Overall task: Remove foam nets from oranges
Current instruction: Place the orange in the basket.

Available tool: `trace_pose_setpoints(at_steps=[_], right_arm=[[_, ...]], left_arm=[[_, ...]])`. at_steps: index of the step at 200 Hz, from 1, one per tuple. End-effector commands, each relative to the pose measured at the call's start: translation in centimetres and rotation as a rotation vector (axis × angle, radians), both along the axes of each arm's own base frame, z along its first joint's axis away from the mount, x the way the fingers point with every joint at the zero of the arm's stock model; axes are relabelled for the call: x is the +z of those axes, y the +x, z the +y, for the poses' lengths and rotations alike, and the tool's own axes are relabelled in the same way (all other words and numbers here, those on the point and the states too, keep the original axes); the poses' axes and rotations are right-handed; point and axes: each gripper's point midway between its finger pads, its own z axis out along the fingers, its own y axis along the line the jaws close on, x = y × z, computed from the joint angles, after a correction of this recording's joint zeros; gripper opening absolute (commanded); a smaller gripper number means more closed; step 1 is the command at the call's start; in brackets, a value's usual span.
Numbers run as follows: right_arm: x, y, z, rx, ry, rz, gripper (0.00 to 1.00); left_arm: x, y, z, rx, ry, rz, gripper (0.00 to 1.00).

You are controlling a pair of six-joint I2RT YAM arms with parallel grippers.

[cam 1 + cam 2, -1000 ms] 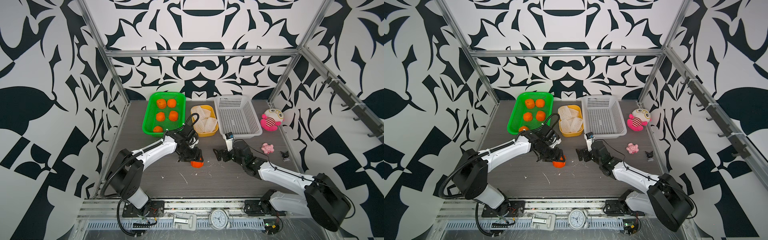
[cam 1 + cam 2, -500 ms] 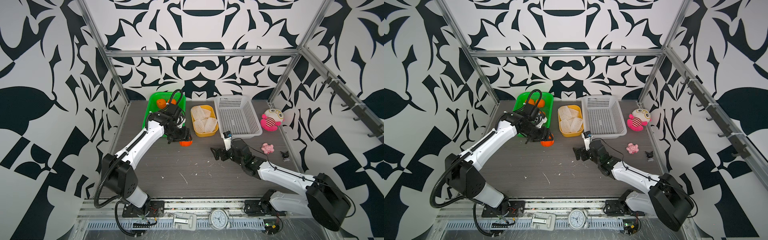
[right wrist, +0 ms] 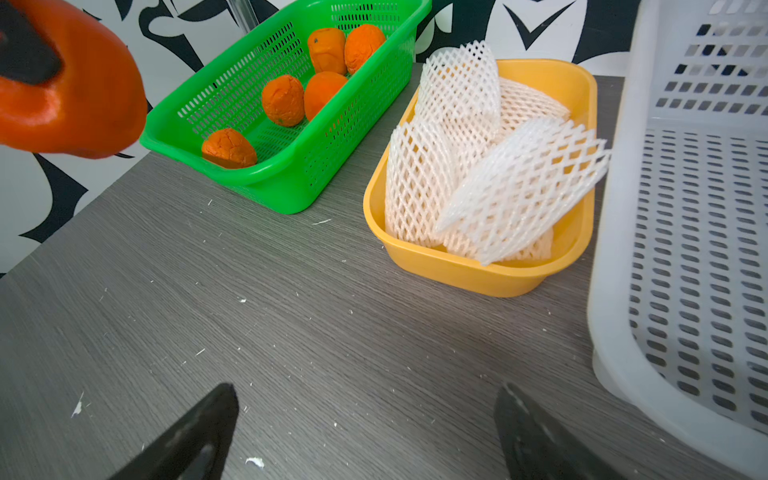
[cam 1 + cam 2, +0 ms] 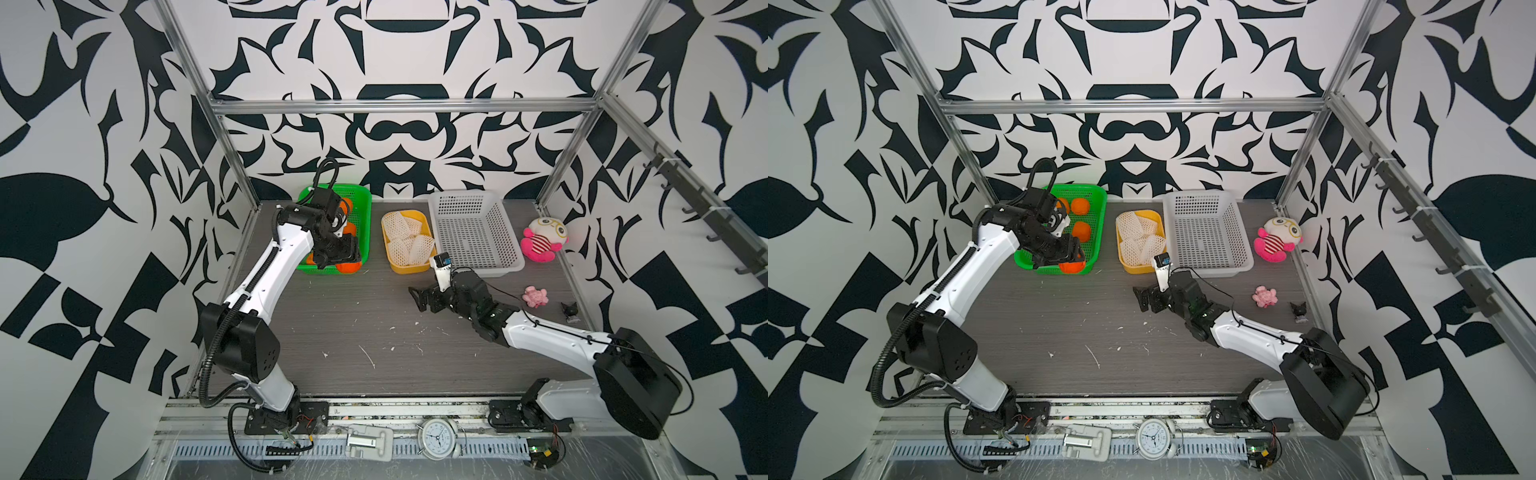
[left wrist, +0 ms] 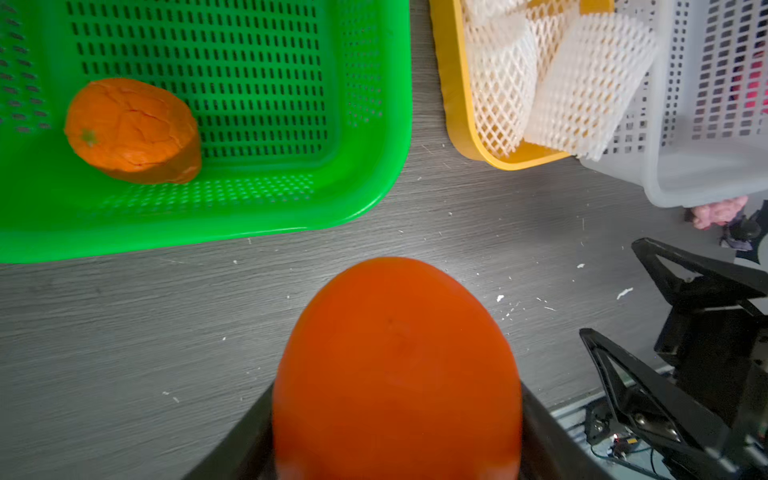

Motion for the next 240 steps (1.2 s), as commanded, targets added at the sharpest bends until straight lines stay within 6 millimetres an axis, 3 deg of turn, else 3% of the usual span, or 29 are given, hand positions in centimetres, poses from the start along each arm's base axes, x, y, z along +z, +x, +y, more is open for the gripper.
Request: trace_pose_setpoints(at_steps=[1,112,240], right_arm=[[2.8,0.7,1.6,0.03,0.059,-0.066,0.99],[3.0,1.7,2.3,0.029,0.037,-0.097,0.99],[1.4,1.4,3.6,0.069,0.065,-0.055,1.0]], left_arm=[[0.2,0.0,1.0,-0.004,0.033,0.02,0.51],[0.5,3.3,2.0,-0.006,0.108,0.057,0.51],[0.1,6.5,3.7,0.007,0.252,0.063,0.5]])
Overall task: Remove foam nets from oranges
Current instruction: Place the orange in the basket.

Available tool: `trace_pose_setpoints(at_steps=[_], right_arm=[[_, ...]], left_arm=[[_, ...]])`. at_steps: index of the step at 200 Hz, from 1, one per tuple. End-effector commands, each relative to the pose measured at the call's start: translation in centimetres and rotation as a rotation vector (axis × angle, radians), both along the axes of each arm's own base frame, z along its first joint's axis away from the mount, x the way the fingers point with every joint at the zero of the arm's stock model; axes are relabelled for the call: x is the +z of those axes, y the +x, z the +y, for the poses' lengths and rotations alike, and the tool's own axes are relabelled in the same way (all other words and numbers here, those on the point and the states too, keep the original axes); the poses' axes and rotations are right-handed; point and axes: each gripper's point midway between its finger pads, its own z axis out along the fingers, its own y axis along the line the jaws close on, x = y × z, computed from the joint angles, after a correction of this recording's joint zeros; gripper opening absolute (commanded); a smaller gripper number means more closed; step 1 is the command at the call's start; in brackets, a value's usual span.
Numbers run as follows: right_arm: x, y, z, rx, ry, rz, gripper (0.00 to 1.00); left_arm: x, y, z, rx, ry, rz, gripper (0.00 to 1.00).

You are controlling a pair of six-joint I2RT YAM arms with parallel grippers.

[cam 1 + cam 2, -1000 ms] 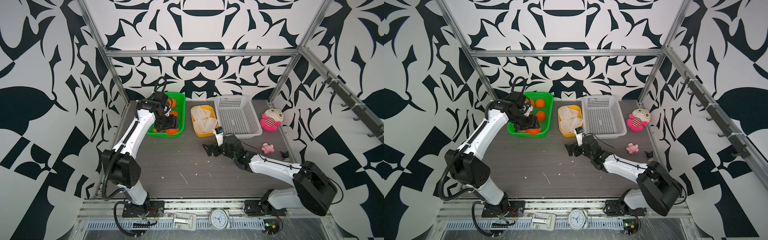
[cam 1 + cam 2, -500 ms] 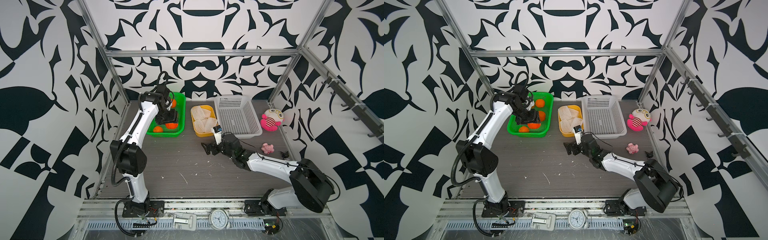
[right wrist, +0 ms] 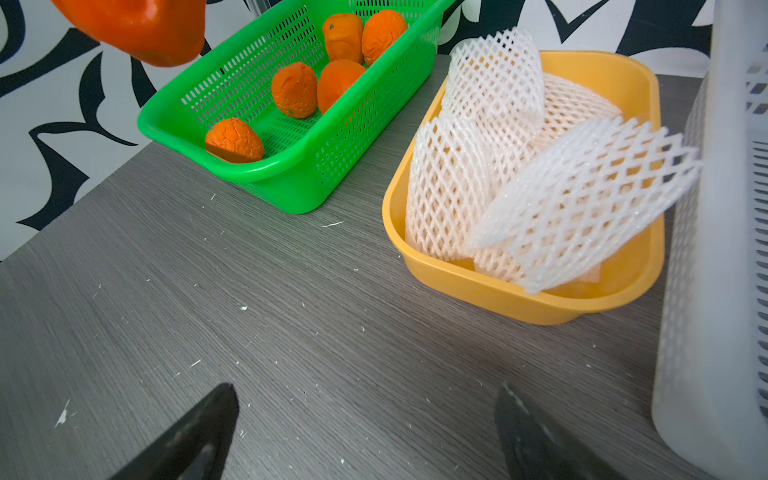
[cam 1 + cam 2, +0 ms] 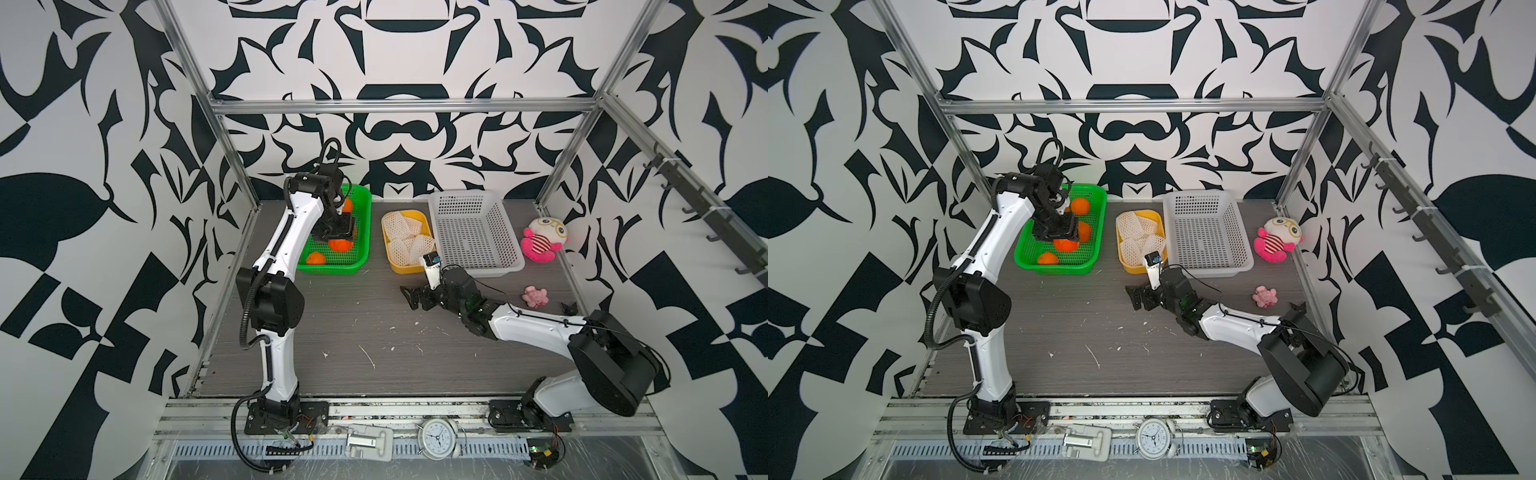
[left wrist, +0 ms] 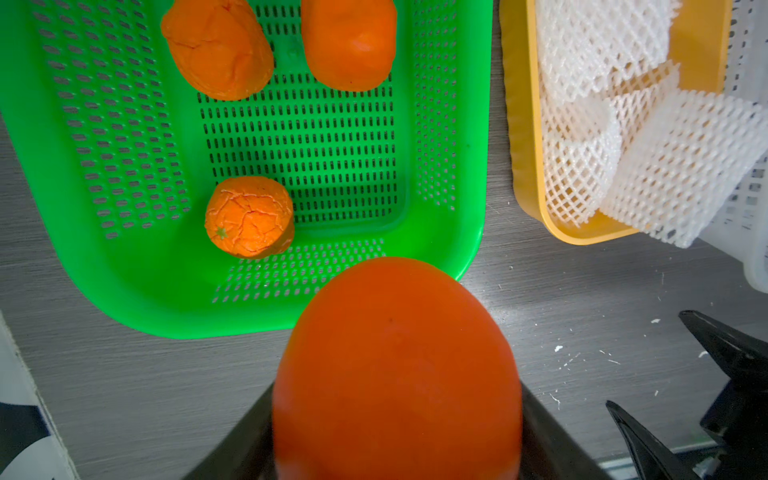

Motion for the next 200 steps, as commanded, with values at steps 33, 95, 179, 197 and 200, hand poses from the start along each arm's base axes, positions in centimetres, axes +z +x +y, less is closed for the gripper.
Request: trace_pose_setpoints(at_steps=[33,95,179,197,200], right_arm=[[2.3,0.1,1.2,0.017,0.069,-0.046,0.99],[1.9,-0.6,1.3,0.036,0.072,-0.025,1.0],[1.7,-0.9,0.7,0.024,0.062,-0.025,0.99],[1.8,-0.9,0.6,0.023,0.06,-0.027,1.0],[1.9,-0.9,0.6,0.023,0.06,-0.029,0.99]], left_arm=[[-0.6,0.8,1.4,0.01,0.09,0.03,0.5],[-3.9,3.0,2.2,-0.001,0.166,0.074,0.48],[-9.2,2.9,1.4,-0.035,0.165,0.206,0.46],[-10.1,3.1,1.2,-0.032,0.162,0.226,0.46],[-10.3,3.1,1.2,-0.033,0.163,0.23,0.46]])
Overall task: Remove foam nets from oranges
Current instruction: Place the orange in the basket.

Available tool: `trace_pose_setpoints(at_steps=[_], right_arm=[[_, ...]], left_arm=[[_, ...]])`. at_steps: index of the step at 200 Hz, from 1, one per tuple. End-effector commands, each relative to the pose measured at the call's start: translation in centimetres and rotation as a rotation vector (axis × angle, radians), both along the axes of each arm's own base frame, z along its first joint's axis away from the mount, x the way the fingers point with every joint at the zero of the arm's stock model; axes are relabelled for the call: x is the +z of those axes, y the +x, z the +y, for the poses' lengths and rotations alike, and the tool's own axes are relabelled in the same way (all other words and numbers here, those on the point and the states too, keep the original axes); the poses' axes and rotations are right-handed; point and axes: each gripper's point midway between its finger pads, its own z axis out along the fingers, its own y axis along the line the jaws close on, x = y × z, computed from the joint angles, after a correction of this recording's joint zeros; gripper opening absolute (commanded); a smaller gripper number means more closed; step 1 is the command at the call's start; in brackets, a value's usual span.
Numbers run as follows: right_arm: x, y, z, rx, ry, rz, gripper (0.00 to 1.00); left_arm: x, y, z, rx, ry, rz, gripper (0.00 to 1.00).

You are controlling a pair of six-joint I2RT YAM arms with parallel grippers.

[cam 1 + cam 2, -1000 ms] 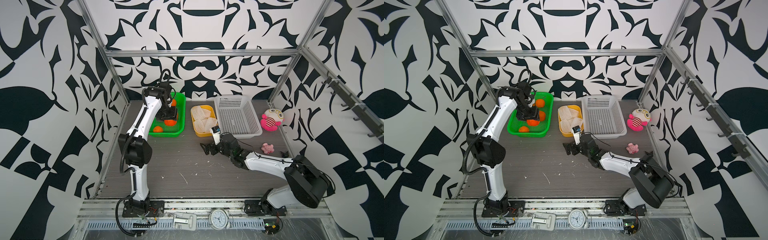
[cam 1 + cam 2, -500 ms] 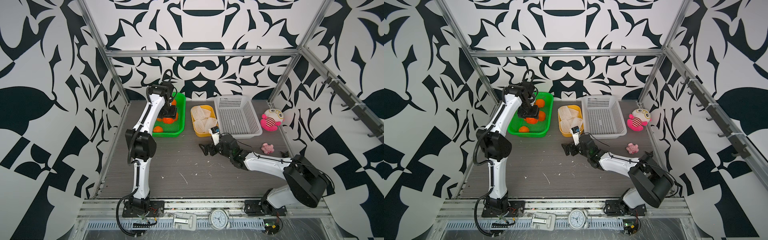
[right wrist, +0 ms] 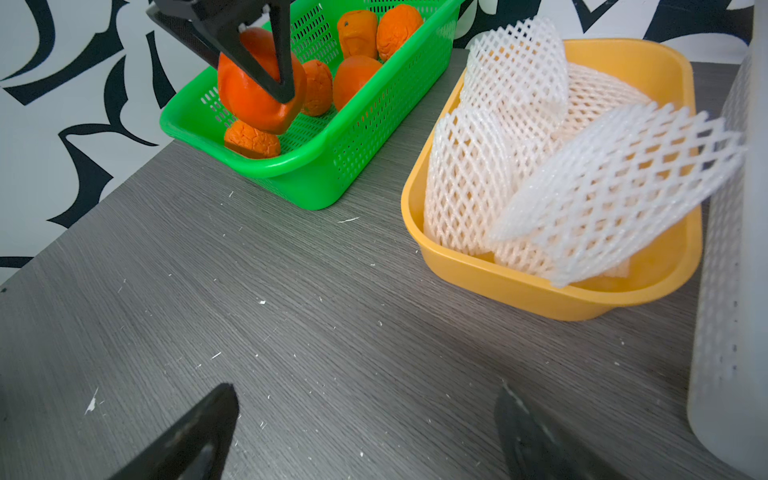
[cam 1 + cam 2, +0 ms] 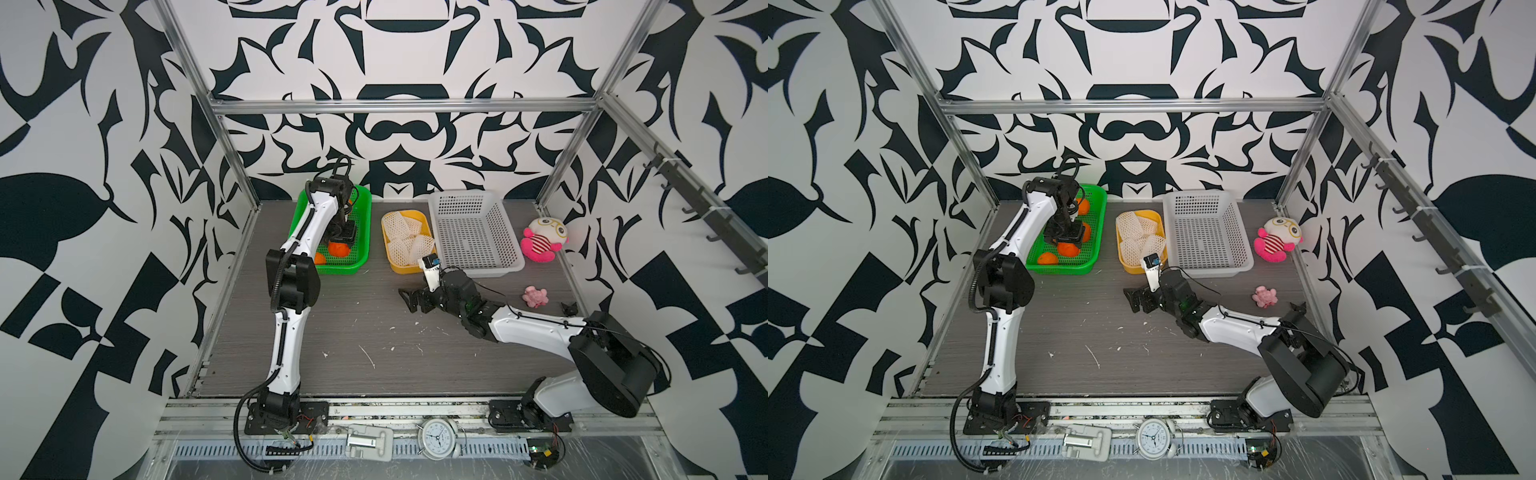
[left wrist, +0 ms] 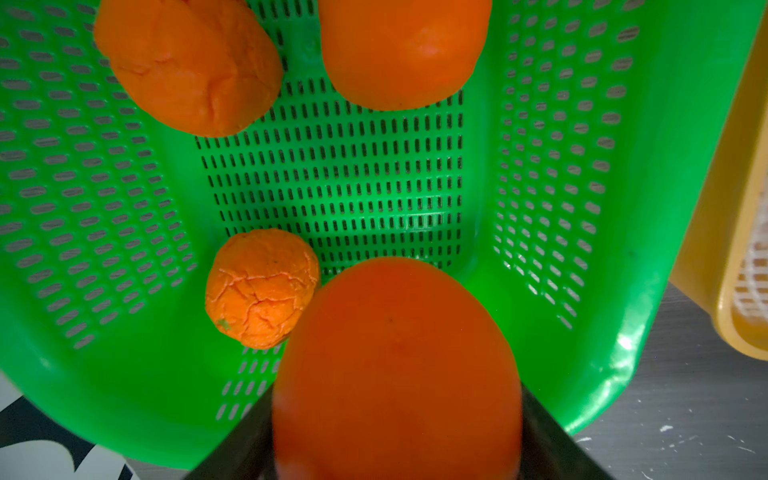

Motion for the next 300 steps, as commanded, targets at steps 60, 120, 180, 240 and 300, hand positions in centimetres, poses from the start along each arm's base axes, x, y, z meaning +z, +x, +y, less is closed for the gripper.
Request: trace_pose_setpoints(at_steps=[60,120,180,240,300], right_arm=[[2.2,-0.3,-0.3,-0.006,0.034,-0.053,0.99],[2.3,-0.2,-0.2,-0.006,0.035,-0.058,0.99],[2.1,-0.1,-0.1,-0.01,0.045,-0.061,0.99],[2.3,0.0,-0.2,-0.016,0.046,-0.066,0.99],[2.8,-0.2,-0.4,-0.018,0.05,-0.077,0.99]], left_arm=[[-4.1,-0.9,-0.5,-0.015,0.016,0.129,0.47],[-5.2,-0.8,-0.9,-0.022,0.015,0.144,0.48],[-5.9,-1.3,-1.1,-0.031,0.01,0.167,0.58],[-6.2,-1.5,-0.9,-0.031,0.026,0.177,0.67],[-5.1,-1.5,-0.7,-0.031,0.031,0.154,0.75]])
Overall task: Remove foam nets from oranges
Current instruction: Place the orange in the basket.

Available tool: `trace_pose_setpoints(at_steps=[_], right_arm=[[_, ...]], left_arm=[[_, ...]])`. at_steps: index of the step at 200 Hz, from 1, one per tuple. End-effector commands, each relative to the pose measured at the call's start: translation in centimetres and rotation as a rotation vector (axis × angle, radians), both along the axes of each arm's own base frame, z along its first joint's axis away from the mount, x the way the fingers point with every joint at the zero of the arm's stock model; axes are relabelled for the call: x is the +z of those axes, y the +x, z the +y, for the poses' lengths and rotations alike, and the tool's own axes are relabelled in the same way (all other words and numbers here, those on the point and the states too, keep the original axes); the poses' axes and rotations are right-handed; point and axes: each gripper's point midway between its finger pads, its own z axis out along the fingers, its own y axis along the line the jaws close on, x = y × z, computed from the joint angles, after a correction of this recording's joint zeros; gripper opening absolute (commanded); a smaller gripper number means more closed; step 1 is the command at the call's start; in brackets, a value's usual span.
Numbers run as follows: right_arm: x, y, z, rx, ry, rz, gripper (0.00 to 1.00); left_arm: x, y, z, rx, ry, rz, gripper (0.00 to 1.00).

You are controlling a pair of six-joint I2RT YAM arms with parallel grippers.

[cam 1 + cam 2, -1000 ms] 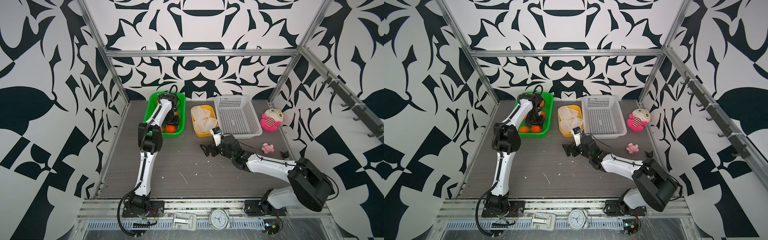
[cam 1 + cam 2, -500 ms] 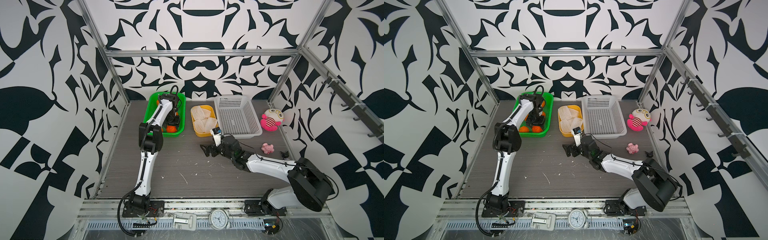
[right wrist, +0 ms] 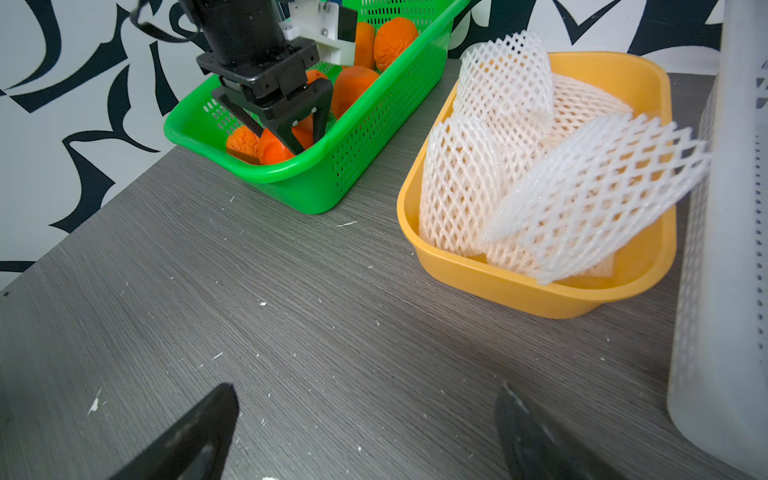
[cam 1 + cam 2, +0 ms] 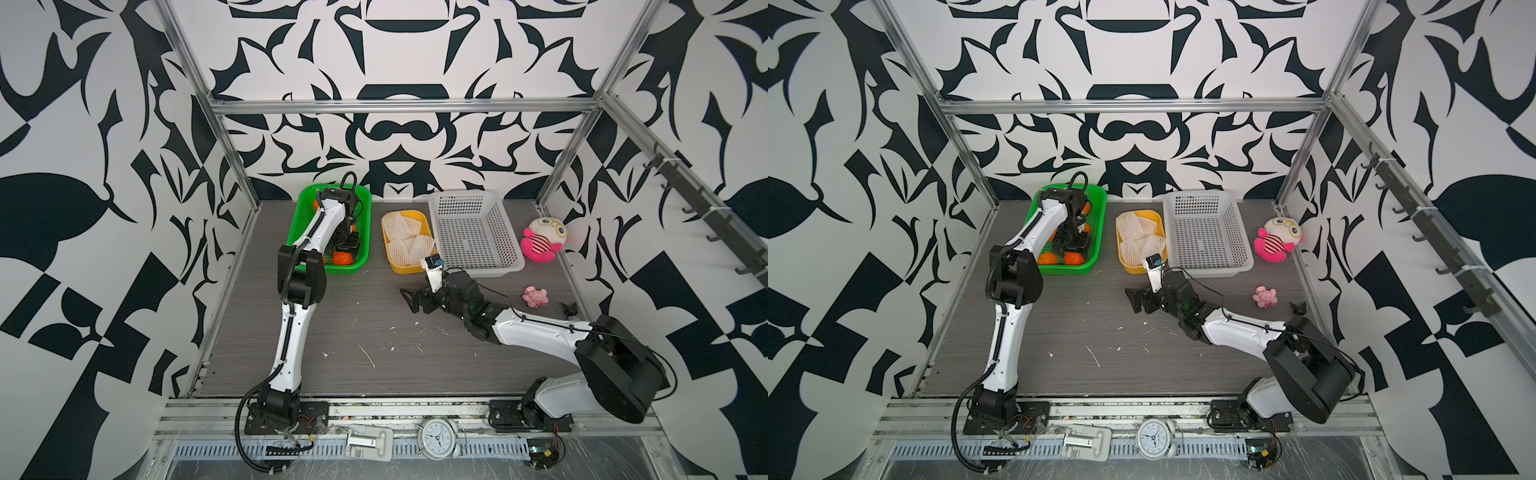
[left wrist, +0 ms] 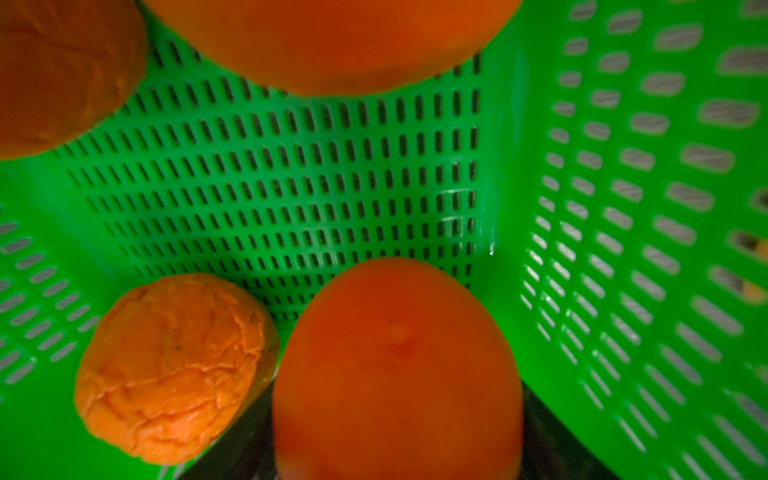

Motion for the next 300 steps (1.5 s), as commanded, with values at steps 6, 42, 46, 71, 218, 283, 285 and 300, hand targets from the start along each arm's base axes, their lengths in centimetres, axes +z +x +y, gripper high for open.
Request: trace_pose_setpoints(at_steps=[6,42,46,71,218,283,285,300], right_arm=[[2.2,0.1,0.0,-0.009,0.042,-0.061,0.99],[2.6,0.0,-0.1,-0.009,0.046,-0.069,0.99],[2.7,0.0,-0.1,-0.009,0.047,-0.07,0.99],[2.9,-0.2,-0.3,-0.011,0.05,-0.074,1.0],[3.7,-0.4,-1.7,-0.056,0.03,-0.101,1.0],[4.0,1.1,-11.0,-0.415,-0.276,-0.289,0.99],[3.9,1.1,-11.3,-0.413,-0.298,-0.308,0.99],[3.1,0.1,-13.0,-0.387,-0.427,-0.415,1.0]], left_arm=[[0.5,-1.3,0.2,-0.006,0.014,0.035,0.75],[1.0,-1.3,-0.1,-0.013,0.014,0.025,0.78],[1.0,-1.4,-0.1,-0.014,0.014,0.027,0.79],[1.2,-1.4,-0.2,-0.017,0.015,0.021,0.83],[7.4,-3.3,0.9,0.027,-0.005,-0.176,0.95],[13.0,-8.0,2.3,0.063,-0.117,-0.463,0.99],[13.1,-8.4,2.4,0.064,-0.125,-0.476,0.99],[14.3,-10.3,3.3,0.077,-0.163,-0.598,0.99]])
